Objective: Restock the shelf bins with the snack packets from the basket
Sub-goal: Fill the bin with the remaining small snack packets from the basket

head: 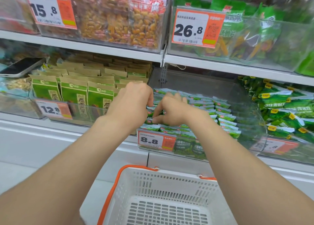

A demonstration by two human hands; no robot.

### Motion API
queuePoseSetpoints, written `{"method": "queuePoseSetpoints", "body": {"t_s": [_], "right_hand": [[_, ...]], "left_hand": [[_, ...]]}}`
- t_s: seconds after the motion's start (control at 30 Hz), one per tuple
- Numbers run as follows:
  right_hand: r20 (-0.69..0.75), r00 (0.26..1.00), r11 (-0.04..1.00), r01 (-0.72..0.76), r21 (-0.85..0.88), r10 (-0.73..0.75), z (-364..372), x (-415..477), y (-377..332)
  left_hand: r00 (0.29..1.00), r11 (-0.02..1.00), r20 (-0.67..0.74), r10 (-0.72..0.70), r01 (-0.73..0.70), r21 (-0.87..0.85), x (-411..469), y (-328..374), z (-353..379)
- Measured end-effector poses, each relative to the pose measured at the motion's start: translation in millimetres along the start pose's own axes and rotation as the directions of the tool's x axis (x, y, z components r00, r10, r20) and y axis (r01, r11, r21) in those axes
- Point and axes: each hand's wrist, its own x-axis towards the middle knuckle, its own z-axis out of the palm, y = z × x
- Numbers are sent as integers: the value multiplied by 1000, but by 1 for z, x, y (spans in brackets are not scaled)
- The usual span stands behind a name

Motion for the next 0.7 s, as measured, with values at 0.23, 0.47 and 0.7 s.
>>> {"method": "queuePoseSetpoints", "body": {"t_s": [0.23, 0.47, 0.7], "right_hand": [[-213, 976, 978, 10, -209, -55, 16, 6, -17], [-3, 987, 980, 157, 123, -158, -17, -2, -6], [-31, 994, 990, 105, -95, -109, 0, -5, -14]], "left_hand": [[999, 998, 23, -28, 29, -47, 4, -3, -1], [999, 998, 29, -30, 31, -54, 4, -3, -2], [999, 998, 30, -38, 40, -51, 4, -1, -2]]}}
